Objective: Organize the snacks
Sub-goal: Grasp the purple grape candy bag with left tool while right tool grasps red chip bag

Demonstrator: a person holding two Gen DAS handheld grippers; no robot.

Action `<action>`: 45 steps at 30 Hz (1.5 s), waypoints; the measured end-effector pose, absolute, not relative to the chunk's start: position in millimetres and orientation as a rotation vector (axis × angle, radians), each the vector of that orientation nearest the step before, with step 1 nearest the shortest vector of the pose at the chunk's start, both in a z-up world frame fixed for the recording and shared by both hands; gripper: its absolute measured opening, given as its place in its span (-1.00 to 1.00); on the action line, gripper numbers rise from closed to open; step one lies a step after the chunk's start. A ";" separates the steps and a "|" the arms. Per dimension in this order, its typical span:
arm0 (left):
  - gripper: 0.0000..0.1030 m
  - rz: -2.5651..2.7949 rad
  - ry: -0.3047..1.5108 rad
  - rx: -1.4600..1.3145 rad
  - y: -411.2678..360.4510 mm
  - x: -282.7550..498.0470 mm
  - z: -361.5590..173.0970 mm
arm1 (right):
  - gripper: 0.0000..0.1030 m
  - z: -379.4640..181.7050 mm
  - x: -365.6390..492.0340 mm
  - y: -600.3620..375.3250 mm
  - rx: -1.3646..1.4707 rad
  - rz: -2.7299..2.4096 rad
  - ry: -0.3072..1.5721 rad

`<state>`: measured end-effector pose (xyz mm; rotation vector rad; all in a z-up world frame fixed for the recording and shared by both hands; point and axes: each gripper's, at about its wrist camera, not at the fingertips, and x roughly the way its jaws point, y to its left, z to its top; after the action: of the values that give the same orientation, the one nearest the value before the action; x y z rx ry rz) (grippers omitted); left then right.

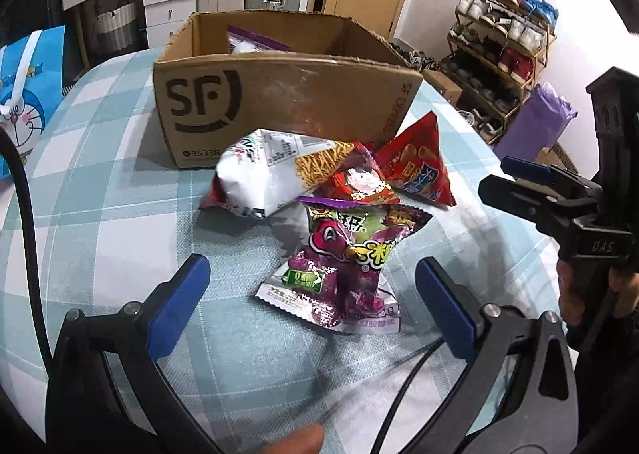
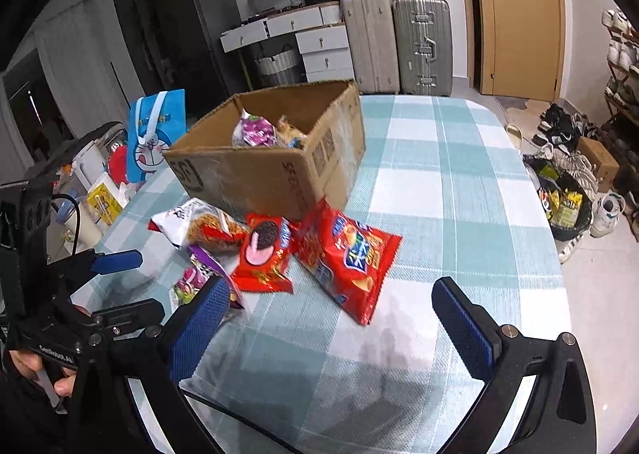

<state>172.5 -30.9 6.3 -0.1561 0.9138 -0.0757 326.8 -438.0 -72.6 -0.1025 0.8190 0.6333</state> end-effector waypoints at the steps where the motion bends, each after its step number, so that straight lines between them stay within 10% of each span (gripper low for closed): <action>1: 0.99 -0.082 0.920 -0.156 -32.8 174.4 3.6 | 0.99 -75.6 327.9 -439.3 -0.098 0.632 0.827; 16: 0.98 -0.112 0.974 -0.132 -52.8 196.3 -19.7 | 0.99 -110.1 369.8 -436.2 -0.105 0.612 0.928; 29: 0.54 -0.156 0.993 -0.134 -70.8 221.8 -31.6 | 0.99 -126.7 400.2 -413.5 -0.093 0.626 0.959; 45: 0.50 -0.136 0.972 -0.210 -69.8 232.6 -36.9 | 0.64 -129.0 402.9 -399.5 -0.103 0.653 0.947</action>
<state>232.6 -69.8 -36.9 -0.2104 0.9720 -0.1358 402.9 -399.5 -129.0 -0.1032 0.9468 0.6529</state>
